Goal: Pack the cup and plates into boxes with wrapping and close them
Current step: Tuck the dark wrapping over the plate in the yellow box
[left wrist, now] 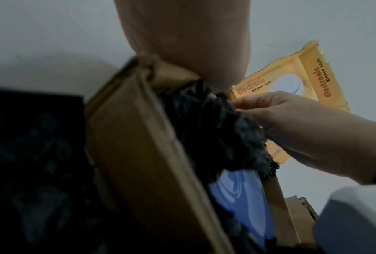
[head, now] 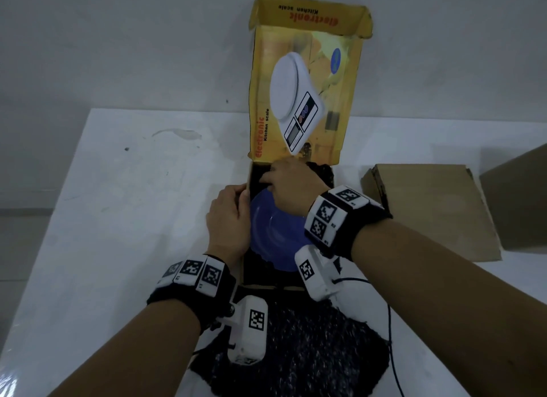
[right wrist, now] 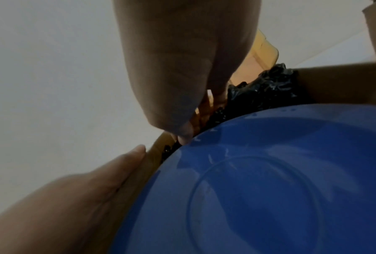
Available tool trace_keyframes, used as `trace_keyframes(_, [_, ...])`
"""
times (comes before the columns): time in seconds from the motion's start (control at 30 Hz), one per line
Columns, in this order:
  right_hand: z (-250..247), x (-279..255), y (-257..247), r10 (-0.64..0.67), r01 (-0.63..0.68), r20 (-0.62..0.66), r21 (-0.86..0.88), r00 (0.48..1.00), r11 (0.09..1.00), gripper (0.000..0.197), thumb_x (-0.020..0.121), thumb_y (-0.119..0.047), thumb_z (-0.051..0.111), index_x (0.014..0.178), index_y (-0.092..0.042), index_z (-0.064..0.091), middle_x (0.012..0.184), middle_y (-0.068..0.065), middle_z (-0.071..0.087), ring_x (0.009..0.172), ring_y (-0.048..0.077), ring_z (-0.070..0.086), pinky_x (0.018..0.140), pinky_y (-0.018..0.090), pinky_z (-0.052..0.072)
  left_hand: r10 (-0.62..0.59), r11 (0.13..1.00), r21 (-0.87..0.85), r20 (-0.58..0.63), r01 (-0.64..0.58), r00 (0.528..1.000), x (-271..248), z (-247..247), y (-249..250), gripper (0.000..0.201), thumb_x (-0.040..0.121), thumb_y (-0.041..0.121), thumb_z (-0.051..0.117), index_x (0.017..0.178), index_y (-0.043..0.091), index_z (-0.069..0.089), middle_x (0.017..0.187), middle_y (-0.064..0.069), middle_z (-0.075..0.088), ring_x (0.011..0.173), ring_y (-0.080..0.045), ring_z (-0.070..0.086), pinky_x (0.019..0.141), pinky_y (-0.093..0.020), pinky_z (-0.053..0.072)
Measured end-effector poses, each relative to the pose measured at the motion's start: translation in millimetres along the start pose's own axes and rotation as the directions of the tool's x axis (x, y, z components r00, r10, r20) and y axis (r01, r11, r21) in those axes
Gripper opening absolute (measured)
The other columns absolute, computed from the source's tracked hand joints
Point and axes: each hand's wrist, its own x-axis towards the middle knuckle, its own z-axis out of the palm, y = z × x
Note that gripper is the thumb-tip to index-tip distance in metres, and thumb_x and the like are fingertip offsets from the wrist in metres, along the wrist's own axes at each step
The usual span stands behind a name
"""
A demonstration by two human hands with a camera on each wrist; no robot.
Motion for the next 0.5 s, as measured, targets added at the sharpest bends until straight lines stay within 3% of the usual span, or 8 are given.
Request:
trace_keyframes(0.1, [-1.0, -11.9, 4.5, 0.016, -0.016, -0.004, 0.138, 1.000, 0.990, 0.043, 0.093, -0.017, 0.048, 0.136, -0.019, 0.047, 0.132, 0.008, 0.048, 0.124, 0.027, 0.038, 0.103, 0.040, 0.034, -0.001, 1.000, -0.001, -0.002, 0.001, 1.000, 0.1, -0.1, -0.6, 0.045, 0.091, 0.044, 0.030, 0.112, 0.015, 0.058, 0.106, -0.007, 0.063, 0.096, -0.027, 0.057, 0.084, -0.045, 0.045])
trace_keyframes(0.2, [-4.7, -29.4, 21.9, 0.199, -0.141, -0.236, 0.240, 0.951, 0.960, 0.043, 0.091, -0.012, 0.050, 0.135, -0.015, 0.047, 0.132, 0.011, 0.045, 0.124, 0.028, 0.036, 0.104, 0.040, 0.036, -0.003, 1.000, -0.004, -0.008, 0.003, 1.000, -0.5, -0.1, 0.4, 0.046, 0.091, 0.043, 0.031, 0.113, 0.014, 0.058, 0.107, -0.008, 0.064, 0.097, -0.028, 0.058, 0.084, -0.044, 0.046])
trace_keyframes(0.3, [2.3, -39.5, 34.2, 0.249, -0.235, -0.079, 0.156, 0.965, 0.959, 0.050, 0.089, -0.005, 0.048, 0.138, -0.009, 0.040, 0.136, 0.014, 0.037, 0.127, 0.032, 0.033, 0.104, 0.041, 0.037, 0.000, 1.000, 0.003, -0.010, 0.000, 1.000, -0.4, -0.2, 0.7, 0.046, 0.090, 0.043, 0.031, 0.112, 0.012, 0.058, 0.106, -0.009, 0.065, 0.095, -0.029, 0.058, 0.082, -0.042, 0.045])
trace_keyframes(0.5, [7.4, -39.9, 28.9, 0.179, -0.181, 0.044, 0.064, 0.983, 0.981, 0.057, 0.081, -0.008, 0.056, 0.135, -0.003, 0.038, 0.135, 0.016, 0.038, 0.125, 0.031, 0.034, 0.098, 0.038, 0.039, 0.002, 1.000, 0.002, -0.007, -0.002, 1.000, -0.2, -1.1, 1.6, 0.047, 0.089, 0.045, 0.031, 0.111, 0.013, 0.058, 0.105, -0.008, 0.064, 0.094, -0.029, 0.058, 0.083, -0.045, 0.046])
